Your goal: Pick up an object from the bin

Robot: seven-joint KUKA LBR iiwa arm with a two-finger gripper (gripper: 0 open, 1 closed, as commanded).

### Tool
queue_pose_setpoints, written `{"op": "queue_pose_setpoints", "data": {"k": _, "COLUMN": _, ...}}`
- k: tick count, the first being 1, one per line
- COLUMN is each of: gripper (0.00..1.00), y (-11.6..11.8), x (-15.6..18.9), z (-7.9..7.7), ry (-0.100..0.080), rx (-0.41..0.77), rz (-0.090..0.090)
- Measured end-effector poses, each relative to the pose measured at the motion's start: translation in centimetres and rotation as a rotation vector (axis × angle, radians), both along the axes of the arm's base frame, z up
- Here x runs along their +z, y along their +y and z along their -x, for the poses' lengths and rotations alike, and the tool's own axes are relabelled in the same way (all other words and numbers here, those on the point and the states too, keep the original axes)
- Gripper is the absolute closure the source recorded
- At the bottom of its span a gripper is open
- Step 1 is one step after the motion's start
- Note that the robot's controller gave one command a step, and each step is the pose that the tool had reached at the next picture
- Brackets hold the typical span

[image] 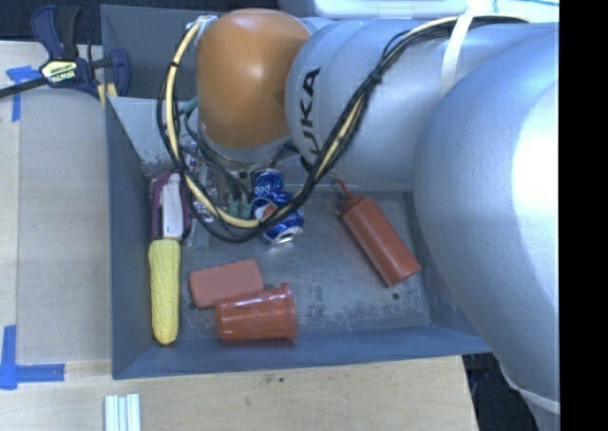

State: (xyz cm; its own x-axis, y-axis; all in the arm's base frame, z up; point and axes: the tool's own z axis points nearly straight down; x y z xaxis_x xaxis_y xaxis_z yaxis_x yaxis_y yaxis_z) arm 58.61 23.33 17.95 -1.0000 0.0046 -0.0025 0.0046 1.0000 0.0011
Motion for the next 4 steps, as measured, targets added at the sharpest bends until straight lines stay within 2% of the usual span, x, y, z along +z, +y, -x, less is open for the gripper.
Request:
{"op": "queue_pose_setpoints", "data": {"k": 1, "gripper": 0.0, "y": -0.3, "x": -7.1, "z": 0.3, "ry": 0.003, "rx": 0.069, "rz": 0.002}}
{"op": "queue_pose_setpoints", "data": {"k": 2, "gripper": 0.0, "y": -0.4, "x": -7.3, "z": 0.3, "ry": -0.006, "rx": 0.083, "rz": -0.001}}
{"op": "queue_pose_setpoints", "data": {"k": 3, "gripper": 0.0, "y": -0.8, "x": -7.0, "z": 0.1, "ry": -0.003, "rx": 0.162, "rz": 0.0}}
{"op": "queue_pose_setpoints", "data": {"k": 4, "gripper": 0.0, "y": 0.0, "x": -8.5, "z": 6.9, "ry": 0.0, "rx": 0.254, "rz": 0.0}}
